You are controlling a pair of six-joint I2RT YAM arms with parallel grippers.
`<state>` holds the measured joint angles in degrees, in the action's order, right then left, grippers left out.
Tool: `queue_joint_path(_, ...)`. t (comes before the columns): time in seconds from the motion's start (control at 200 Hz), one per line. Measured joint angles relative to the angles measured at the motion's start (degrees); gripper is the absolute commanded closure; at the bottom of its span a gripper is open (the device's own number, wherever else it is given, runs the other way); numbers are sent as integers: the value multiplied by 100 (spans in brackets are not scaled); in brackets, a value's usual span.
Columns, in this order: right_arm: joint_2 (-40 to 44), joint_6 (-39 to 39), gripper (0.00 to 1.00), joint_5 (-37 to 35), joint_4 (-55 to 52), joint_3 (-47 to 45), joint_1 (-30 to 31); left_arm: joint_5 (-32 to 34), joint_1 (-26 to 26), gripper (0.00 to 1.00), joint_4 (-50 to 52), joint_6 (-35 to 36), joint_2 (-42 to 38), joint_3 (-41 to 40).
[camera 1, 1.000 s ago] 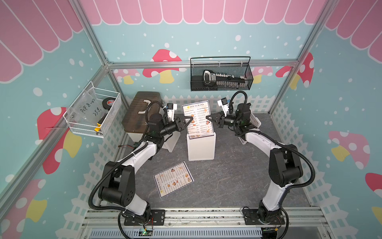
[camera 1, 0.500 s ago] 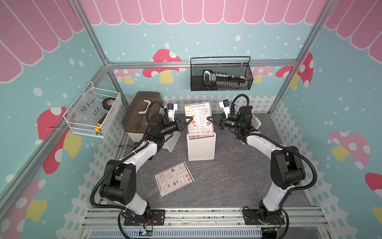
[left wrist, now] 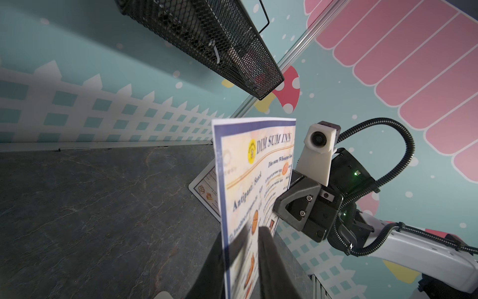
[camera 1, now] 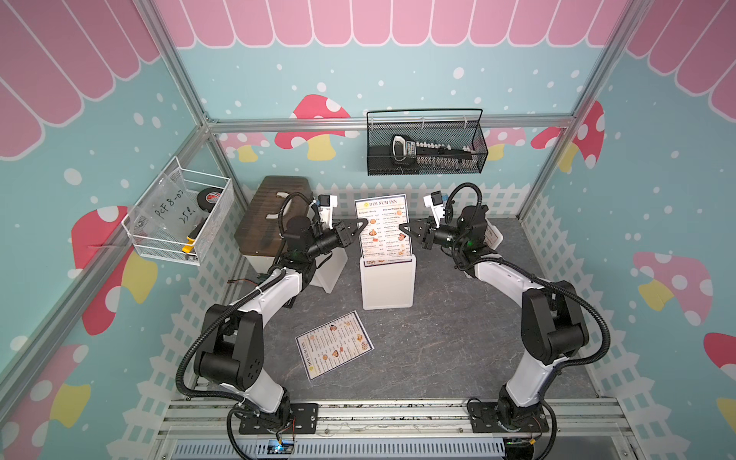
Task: Insert the menus into the narrow rack
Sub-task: Insert the menu into the narrow rack.
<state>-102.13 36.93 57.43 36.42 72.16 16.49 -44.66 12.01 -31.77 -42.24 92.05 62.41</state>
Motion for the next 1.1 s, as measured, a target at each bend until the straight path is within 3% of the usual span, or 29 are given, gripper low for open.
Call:
queue_joint_path(0.175, 0, 13, 94, 9, 7, 0, 0, -42, 0, 97, -74, -90, 2, 52)
queue_joint_path(0.425, -2, 120, 76, 92, -4, 37, 0, -129, 0, 98, -142, -105, 2, 52)
queue_joint_path(1.101, -509, 199, 77, 245, -306, 1506, -94, -166, 0, 97, -195, -105, 15, 50)
